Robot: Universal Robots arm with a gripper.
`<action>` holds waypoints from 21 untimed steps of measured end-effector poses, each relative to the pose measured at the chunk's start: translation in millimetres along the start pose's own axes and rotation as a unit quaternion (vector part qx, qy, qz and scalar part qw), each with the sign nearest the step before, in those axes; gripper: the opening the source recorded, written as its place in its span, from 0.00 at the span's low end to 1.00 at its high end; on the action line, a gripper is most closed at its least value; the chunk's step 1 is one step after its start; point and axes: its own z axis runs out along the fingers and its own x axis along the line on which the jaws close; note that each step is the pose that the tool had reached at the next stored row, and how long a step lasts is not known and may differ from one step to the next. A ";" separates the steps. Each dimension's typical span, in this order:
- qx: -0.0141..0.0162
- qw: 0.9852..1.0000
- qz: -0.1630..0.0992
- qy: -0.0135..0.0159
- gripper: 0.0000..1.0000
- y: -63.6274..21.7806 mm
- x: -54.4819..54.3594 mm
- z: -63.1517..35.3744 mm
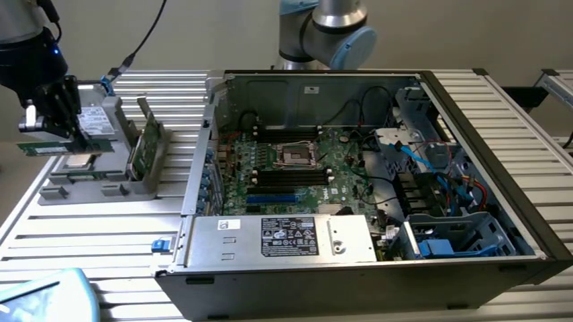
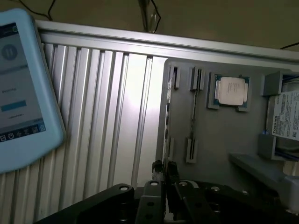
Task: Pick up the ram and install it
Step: 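Pick up the ram and move it above insertion slot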
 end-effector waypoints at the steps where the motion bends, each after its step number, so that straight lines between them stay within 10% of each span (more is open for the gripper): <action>1: 0.000 1.000 0.000 -0.001 0.14 -1.2 2.5 -1.3; 7: 0.001 1.000 0.000 -0.007 0.14 -16.7 17.5 -9.3; 17: 0.004 0.999 -0.003 -0.034 0.14 -57.4 29.5 -27.4; 21: 0.005 0.999 -0.003 -0.039 0.14 -74.7 33.8 -37.8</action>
